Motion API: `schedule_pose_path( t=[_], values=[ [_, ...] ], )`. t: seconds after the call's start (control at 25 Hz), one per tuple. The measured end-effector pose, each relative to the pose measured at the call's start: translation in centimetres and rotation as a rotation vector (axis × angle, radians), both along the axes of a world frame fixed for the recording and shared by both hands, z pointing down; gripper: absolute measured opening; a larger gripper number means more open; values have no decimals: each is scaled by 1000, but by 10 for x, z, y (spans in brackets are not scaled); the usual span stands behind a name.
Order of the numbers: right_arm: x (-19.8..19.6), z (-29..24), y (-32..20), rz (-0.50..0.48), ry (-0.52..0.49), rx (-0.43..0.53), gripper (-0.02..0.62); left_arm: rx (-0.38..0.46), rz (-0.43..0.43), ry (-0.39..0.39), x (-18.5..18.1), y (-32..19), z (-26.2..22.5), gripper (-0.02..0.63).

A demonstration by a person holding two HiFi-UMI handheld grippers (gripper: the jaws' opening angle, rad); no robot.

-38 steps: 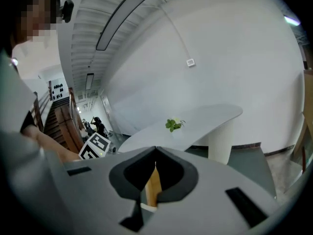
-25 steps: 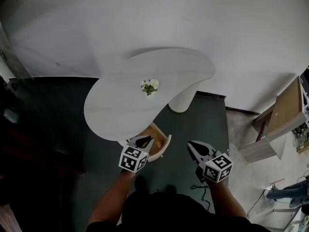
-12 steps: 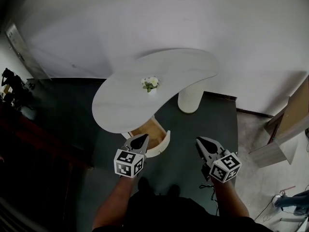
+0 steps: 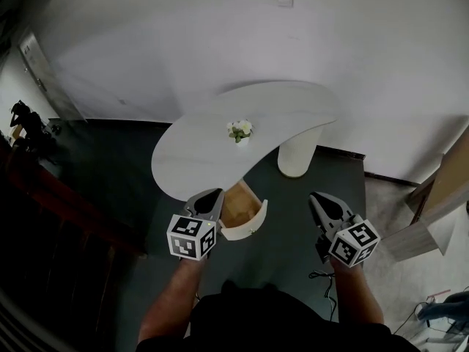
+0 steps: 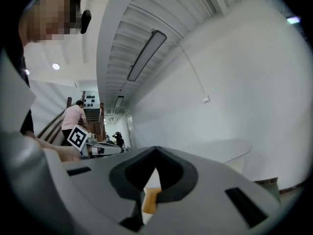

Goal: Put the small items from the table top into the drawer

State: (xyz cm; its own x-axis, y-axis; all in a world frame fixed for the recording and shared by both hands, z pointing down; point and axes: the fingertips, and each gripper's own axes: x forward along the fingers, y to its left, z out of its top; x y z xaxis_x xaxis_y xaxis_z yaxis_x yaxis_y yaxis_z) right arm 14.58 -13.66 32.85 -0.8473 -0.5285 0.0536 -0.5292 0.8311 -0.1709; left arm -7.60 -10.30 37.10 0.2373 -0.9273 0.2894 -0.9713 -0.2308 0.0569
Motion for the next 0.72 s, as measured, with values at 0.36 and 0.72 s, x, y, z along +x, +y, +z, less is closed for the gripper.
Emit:
schedule_pose_path(
  t=[0.36, 0.72],
  values=[
    [-29, -24, 13, 8, 0, 67, 11, 107, 11, -26, -25, 17, -37, 11],
    [-41, -9, 32, 18, 15, 21, 11, 88, 4, 11, -40, 31, -23, 11]
  ],
)
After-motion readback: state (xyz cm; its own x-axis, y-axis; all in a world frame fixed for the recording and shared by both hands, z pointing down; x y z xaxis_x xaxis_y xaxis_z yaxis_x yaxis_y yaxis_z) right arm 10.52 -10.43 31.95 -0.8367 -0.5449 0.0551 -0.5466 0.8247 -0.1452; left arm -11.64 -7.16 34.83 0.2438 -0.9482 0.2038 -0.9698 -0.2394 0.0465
